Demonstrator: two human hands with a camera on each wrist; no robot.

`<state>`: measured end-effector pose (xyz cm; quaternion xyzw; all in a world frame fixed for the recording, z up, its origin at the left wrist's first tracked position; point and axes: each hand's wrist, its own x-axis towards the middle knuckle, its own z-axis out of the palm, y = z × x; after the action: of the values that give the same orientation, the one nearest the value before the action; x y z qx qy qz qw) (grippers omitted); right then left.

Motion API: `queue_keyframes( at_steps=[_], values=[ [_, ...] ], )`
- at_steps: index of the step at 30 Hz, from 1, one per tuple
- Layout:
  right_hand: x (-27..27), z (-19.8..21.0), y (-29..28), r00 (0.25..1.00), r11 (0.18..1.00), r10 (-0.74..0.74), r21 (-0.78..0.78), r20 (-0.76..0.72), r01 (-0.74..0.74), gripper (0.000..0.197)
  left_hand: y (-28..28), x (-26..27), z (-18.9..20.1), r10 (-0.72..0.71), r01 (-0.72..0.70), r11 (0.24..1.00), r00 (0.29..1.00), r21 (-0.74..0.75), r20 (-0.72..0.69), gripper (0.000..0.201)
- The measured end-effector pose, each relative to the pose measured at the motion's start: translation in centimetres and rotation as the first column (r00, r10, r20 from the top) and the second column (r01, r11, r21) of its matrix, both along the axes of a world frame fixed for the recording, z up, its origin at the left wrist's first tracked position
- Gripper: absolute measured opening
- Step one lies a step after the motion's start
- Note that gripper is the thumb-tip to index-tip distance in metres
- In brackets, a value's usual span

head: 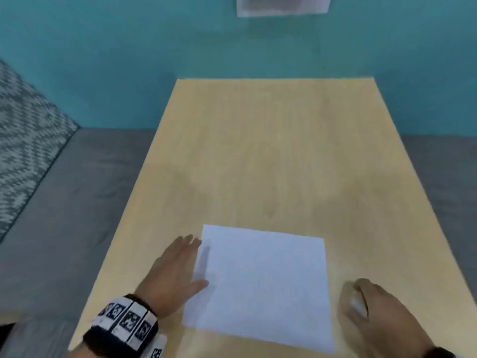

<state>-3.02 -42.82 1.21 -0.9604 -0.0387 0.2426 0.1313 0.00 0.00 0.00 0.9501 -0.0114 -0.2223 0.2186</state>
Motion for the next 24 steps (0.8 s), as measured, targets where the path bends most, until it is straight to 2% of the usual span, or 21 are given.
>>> queue_keyframes(
  at_steps=[2, 4, 6, 8, 9, 10, 11, 12, 13, 15, 17, 19, 22, 24],
  values=[
    [0.7, -1.6, -0.5, 0.988, 0.992, -0.094, 0.095, 0.121, 0.083, 0.039, -1.3, 1.9, 0.1, -0.147, 0.146, 0.986, 0.989, 0.08, 0.008, 0.094],
    [1.0, -3.1, -1.7, 0.971, 0.98, -0.188, 0.096, 0.145, 0.175, 0.038, -1.8, 3.6, 0.3, -0.206, 0.199, 0.971, 0.977, 0.132, 0.048, 0.098],
    [1.0, -3.1, -1.7, 0.975, 0.976, -0.202, 0.102, 0.095, 0.192, 0.028, -1.7, 3.7, -0.7, -0.272, 0.268, 0.944, 0.962, 0.191, -0.003, 0.1],
    [1.2, -6.2, -4.9, 0.986, 0.981, -0.149, 0.133, 0.075, 0.138, 0.029, -1.7, 3.4, -1.1, -0.302, 0.299, 0.914, 0.953, 0.274, -0.032, 0.099],
    [2.3, -8.4, -8.2, 0.982, 0.985, -0.127, 0.131, 0.137, 0.109, 0.036, -2.1, 3.1, -0.8, -0.314, 0.306, 0.901, 0.949, 0.307, -0.025, 0.098],
    [3.4, -8.8, -10.3, 0.953, 0.99, -0.108, 0.122, 0.282, 0.076, 0.047, -2.5, 2.7, -0.6, -0.345, 0.325, 0.881, 0.939, 0.343, -0.005, 0.097],
    [4.7, -9.0, -11.2, 0.897, 0.993, -0.069, 0.115, 0.436, 0.021, 0.056, -3.1, 2.1, -0.4, -0.359, 0.335, 0.868, 0.934, 0.367, -0.005, 0.097],
    [6.1, -8.6, -11.2, 0.853, 0.99, -0.022, 0.133, 0.521, -0.055, 0.058, -3.6, 1.5, -0.4, -0.377, 0.348, 0.854, 0.926, 0.386, -0.002, 0.096],
    [7.3, -6.1, -8.8, 0.861, 0.983, 0.013, 0.15, 0.508, -0.103, 0.054, -4.1, 0.8, -0.1, -0.378, 0.347, 0.844, 0.926, 0.409, -0.005, 0.095],
    [6.6, 0.5, 0.7, 0.91, 0.958, 0.095, 0.213, 0.402, -0.194, 0.035, -4.8, -0.3, 0.0, -0.396, 0.347, 0.83, 0.918, 0.437, 0.023, 0.092],
    [5.6, 4.3, 6.8, 0.887, 0.941, 0.197, 0.173, 0.418, -0.291, 0.015, -5.4, -1.2, 0.5, -0.381, 0.344, 0.843, 0.925, 0.413, 0.006, 0.095],
    [5.3, 5.0, 10.3, 0.874, 0.916, 0.288, 0.153, 0.393, -0.371, 0.007, -5.3, -1.3, 1.0, -0.372, 0.333, 0.863, 0.928, 0.38, 0.032, 0.103],
    [5.9, 3.3, 14.9, 0.844, 0.899, 0.37, 0.079, 0.388, -0.431, 0.015, -5.4, -0.1, 1.6, -0.413, 0.358, 0.851, 0.908, 0.385, 0.067, 0.105],
    [7.0, 1.9, 17.3, 0.85, 0.906, 0.355, 0.081, 0.39, -0.416, 0.018, -5.4, 1.1, 1.7, -0.412, 0.35, 0.854, 0.907, 0.384, 0.091, 0.103]
  ],
)
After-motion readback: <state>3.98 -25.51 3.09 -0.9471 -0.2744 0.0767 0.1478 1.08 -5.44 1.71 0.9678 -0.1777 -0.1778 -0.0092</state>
